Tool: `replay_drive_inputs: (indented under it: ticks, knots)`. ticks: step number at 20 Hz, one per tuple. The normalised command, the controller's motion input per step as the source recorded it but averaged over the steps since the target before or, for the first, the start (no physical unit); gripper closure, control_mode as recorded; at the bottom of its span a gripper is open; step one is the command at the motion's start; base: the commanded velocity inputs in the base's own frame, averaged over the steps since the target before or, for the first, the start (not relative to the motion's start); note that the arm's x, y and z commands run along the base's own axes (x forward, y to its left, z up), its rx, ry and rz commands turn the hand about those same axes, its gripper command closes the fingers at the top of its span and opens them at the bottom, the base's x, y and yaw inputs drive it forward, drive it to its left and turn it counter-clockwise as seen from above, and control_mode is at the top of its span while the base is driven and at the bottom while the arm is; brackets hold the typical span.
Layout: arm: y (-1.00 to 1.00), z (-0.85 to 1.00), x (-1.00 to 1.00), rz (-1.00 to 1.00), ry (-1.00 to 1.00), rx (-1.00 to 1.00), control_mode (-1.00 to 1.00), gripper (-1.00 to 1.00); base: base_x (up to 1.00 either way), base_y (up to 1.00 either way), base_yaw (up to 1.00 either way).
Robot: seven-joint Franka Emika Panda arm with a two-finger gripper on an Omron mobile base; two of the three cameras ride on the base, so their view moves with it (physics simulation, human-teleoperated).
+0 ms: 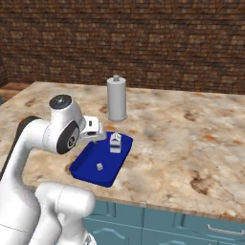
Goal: Take out the milk from the fridge and place it on the tray on the counter. Then take the sugar cube near the tray and place it in the tray.
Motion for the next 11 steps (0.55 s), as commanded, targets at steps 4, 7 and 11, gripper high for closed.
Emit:
replay_drive_inputs:
  ticks: [4, 7, 11]
  knots:
    - [0.00, 1.00, -0.81, -0.43, -0.32, 0.06, -1.00, -1.00, 0.00, 0.00, 0.00]
    - [-0.05, 0.85, -0.84, -0.44, -0.15, 0.14, -1.00, -1.00, 0.00, 0.00, 0.00]
    - [-0.02, 0.99, -0.86, -0.24, -0.14, 0.15, -1.00, -1.00, 0.00, 0.00, 0.00]
